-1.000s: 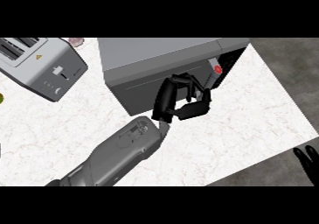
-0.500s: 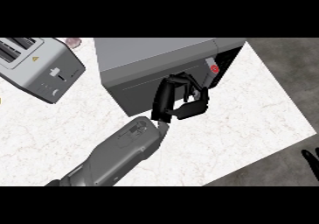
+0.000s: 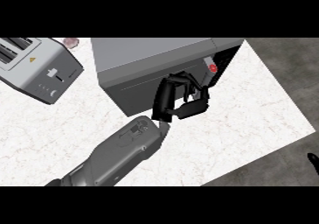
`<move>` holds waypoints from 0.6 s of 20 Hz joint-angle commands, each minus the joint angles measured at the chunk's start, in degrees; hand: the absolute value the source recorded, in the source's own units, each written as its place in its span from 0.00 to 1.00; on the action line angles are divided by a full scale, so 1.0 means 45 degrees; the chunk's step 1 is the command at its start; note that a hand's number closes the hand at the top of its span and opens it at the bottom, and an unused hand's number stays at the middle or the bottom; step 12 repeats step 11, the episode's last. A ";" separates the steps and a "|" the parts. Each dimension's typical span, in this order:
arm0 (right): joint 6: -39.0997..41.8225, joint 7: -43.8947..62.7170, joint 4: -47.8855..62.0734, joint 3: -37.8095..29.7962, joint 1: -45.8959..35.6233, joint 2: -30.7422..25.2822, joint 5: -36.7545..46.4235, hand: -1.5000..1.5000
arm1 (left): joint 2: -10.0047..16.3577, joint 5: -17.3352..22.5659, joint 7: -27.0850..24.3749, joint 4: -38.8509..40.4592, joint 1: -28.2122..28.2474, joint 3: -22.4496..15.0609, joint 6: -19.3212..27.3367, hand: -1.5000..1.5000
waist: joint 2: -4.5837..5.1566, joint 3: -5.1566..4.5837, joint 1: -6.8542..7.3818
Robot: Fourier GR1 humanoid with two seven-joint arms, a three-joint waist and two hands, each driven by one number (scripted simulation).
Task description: Pick up the milk, place it into the microwave and close the microwave
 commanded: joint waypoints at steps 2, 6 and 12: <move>0.0358 0.0042 -0.0055 -0.0123 0.0212 -0.0279 -0.0364 0.00 | -0.0045 0.0322 0.0177 0.1253 -0.1229 0.0477 -0.0510 1.00 | 0.0198 0.0009 -0.0174; 0.0432 0.0141 -0.0309 -0.0285 0.0262 -0.0477 -0.0766 0.00 | -0.0045 0.0462 -0.0035 0.1324 -0.1157 0.0377 -0.0489 1.00 | 0.0206 -0.0010 -0.0228; 0.0602 0.0306 -0.0494 -0.0216 0.0375 -0.0644 -0.0900 0.00 | -0.0046 0.0700 -0.0118 0.1426 -0.1294 0.0356 -0.0534 1.00 | 0.0242 -0.0001 -0.0222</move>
